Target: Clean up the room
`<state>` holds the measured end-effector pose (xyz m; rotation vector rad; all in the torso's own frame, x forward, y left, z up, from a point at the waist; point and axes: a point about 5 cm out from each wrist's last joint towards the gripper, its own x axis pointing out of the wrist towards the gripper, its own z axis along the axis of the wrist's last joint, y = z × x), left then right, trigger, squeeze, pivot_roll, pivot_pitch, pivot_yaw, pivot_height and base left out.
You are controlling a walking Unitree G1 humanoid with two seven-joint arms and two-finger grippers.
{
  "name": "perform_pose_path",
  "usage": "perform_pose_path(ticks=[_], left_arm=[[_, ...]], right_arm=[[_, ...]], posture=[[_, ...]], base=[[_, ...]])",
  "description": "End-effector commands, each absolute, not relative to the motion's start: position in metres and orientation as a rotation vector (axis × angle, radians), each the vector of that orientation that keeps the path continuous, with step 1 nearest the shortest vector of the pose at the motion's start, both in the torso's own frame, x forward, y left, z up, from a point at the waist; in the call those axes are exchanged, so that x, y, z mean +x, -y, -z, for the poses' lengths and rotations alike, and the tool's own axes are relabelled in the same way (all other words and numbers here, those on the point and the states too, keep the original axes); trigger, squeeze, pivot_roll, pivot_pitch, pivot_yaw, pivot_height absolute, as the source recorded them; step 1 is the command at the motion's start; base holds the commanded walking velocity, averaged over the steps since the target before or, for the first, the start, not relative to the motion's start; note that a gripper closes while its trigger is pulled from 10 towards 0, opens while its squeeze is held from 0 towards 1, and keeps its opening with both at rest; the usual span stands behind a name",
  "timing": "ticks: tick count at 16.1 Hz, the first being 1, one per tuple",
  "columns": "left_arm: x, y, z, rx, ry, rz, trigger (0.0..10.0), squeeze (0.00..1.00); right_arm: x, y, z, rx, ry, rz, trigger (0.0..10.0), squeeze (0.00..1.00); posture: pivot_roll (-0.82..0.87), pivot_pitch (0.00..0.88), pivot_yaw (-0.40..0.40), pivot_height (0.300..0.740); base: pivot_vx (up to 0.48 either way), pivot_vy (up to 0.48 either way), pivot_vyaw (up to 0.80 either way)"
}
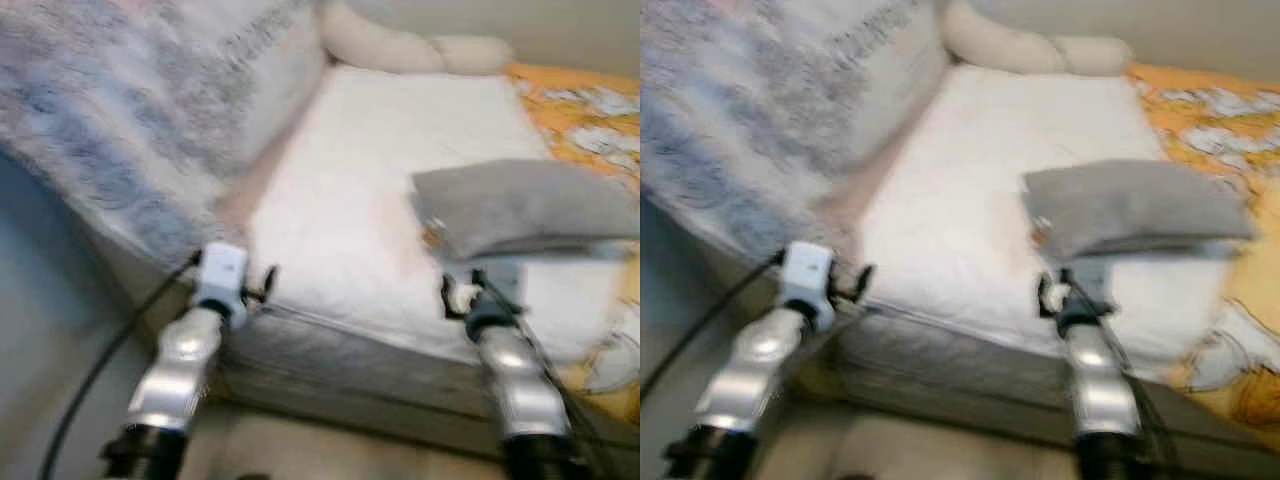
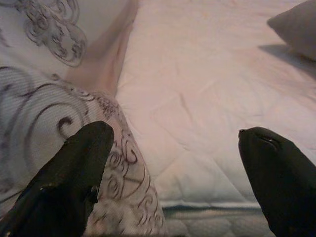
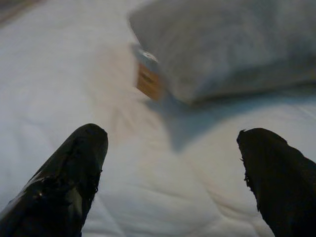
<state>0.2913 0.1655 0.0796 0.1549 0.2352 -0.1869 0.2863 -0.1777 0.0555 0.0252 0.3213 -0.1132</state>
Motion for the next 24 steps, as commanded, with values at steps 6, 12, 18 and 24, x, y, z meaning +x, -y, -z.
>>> perform_pose_path(ticks=[6,12,18,24], left_arm=[[0.306,-0.166,-0.095,0.133,-0.201,0.180,10.0,0.06],[0.312,-0.162,-0.113,0.172,-0.155,0.217,10.0,0.05],[0.309,-0.167,-0.111,0.188,-0.177,0.204,10.0,0.06],[0.308,-0.169,-0.110,0.200,-0.185,0.209,10.0,0.05]], right_arm=[[0.313,0.185,-0.092,0.040,-0.190,0.103,10.0,1.00],[0.310,0.182,-0.085,0.011,-0.210,0.092,10.0,1.00],[0.306,0.181,-0.080,0.026,-0.229,0.102,10.0,1.00],[0.307,0.183,-0.081,0.020,-0.220,0.111,10.0,1.00]], posture=[[-0.07,0.000,-0.005,0.740],[-0.06,0.000,-0.004,0.740],[-0.06,0.000,0.005,0.740],[-0.06,0.000,0.008,0.740]], base=[[0.276,0.000,0.00],[0.276,0.000,0.00],[0.277,0.000,-0.07],[0.276,0.000,-0.64]])
